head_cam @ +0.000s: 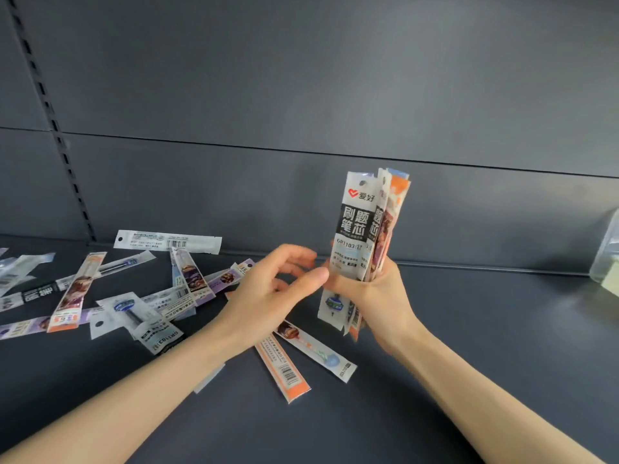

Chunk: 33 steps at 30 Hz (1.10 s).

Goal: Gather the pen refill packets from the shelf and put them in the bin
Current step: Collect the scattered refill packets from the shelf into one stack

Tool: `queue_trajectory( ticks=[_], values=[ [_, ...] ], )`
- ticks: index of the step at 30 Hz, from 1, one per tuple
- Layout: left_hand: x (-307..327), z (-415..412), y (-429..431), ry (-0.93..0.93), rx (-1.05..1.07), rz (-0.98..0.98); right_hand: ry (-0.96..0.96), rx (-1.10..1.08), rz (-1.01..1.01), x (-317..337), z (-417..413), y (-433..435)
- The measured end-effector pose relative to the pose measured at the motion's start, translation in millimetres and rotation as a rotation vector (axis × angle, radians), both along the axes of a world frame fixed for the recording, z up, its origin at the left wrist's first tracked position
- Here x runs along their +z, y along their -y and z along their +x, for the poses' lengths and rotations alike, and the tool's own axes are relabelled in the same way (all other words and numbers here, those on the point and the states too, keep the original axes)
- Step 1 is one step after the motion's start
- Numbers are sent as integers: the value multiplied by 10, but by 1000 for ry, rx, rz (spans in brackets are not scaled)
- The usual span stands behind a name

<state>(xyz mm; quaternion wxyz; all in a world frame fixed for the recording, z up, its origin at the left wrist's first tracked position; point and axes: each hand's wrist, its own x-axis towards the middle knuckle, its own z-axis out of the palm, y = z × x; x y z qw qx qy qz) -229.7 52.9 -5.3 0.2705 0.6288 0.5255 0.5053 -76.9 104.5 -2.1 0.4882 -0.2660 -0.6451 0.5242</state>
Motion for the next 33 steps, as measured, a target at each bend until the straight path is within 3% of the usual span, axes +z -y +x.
queue_trajectory(
  ticks=[7, 17, 20, 23, 26, 28, 33],
  values=[
    [338, 288, -159, 119, -177, -67, 187, 53, 57, -96, -50, 48],
    [449, 380, -141, 58, -194, -128, 227, 131, -98, 28, 49, 52],
    [333, 366, -18, 6, -85, -165, 261, 115, -60, 14, 199, 76],
    [94, 323, 184, -146, 179, -167, 279, 91, -34, -38, 367, 81],
    [-74, 262, 390, -534, 409, -204, 283, 93, -54, -52, 487, 79],
    [-140, 261, 485, -697, 518, -270, 278, 69, -65, -76, 530, 82],
    [-237, 449, 482, -803, 586, -447, 277, 61, -49, -85, 531, 125]
  ],
)
